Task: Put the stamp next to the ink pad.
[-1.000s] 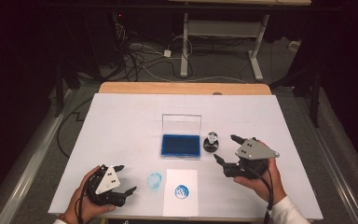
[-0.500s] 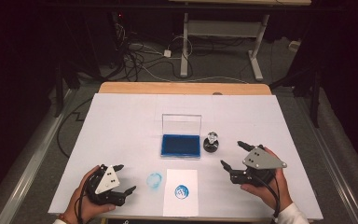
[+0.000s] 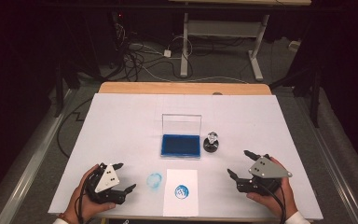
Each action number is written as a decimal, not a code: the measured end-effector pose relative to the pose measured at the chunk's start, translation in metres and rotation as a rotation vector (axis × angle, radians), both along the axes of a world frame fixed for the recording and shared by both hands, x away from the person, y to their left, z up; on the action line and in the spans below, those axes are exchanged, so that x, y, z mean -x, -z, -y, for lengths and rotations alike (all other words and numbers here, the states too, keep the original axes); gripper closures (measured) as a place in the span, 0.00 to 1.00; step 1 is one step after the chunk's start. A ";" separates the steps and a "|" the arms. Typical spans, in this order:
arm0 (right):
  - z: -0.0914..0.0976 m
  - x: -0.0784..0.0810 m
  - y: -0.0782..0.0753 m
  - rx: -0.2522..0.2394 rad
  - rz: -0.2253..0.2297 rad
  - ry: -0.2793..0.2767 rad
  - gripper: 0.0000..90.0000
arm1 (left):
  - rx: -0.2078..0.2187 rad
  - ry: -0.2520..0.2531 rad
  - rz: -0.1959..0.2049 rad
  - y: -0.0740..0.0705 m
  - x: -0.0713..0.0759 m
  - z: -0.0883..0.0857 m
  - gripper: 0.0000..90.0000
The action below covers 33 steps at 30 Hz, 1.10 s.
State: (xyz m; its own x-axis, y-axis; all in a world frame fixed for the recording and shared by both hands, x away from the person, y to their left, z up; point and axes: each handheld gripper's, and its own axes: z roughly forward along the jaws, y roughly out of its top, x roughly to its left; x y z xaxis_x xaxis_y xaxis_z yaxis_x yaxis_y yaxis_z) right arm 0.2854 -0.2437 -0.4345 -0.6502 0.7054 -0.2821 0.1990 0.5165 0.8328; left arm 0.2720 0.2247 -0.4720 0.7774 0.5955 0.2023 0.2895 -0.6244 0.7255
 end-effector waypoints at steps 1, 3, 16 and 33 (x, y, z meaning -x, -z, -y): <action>0.002 0.001 0.002 -0.001 -0.004 0.008 0.22 | 0.003 0.001 -0.001 0.000 0.000 0.000 0.20; 0.005 0.002 0.006 -0.005 -0.014 0.012 0.22 | 0.008 0.000 -0.001 0.000 -0.002 0.000 0.20; 0.012 0.017 0.018 -0.002 -0.035 -0.011 0.20 | 0.030 -0.006 0.015 -0.005 -0.001 -0.002 0.20; 0.012 0.026 0.010 -0.032 0.019 -0.002 0.18 | 0.027 0.022 0.020 -0.005 -0.001 0.001 0.20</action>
